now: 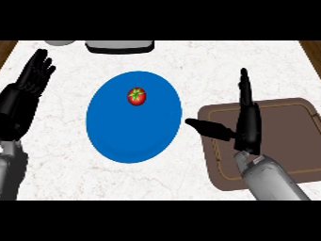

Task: Pick the tomato from the tray and place it in the plate

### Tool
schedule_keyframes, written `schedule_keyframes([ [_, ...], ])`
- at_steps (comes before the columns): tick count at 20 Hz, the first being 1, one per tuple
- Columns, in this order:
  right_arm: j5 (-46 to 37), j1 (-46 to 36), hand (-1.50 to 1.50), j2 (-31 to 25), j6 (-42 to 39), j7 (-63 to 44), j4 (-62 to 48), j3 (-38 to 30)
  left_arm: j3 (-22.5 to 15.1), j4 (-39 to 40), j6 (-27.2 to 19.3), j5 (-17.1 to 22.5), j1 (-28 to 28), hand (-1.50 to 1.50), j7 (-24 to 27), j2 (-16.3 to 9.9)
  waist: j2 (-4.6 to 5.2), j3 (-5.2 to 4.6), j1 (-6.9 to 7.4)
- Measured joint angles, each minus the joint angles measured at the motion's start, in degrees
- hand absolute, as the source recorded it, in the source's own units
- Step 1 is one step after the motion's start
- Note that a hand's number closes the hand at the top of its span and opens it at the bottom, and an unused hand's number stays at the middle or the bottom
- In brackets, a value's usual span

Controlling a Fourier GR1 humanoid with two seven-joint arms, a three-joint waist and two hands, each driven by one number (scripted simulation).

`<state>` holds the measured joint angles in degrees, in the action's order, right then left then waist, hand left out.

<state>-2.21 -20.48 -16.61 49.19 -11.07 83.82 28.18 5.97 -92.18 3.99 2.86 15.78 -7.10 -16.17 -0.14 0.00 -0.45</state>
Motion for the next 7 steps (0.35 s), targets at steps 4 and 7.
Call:
schedule_keyframes([
  [4, 0.8, 6.9, -1.50, -3.2, -4.2, 2.5, 5.6, -2.8, 0.9, 0.3, 0.9, 0.3, 0.5, 0.00, -0.5, -0.2, 0.03, 0.00, 0.07],
  [7, 0.2, 10.9, -1.50, -4.2, -6.1, 4.8, 7.9, -4.8, 0.3, 0.8, 0.5, -0.8, 0.4, 0.00, 0.6, 0.9, 0.07, 0.00, 0.12],
])
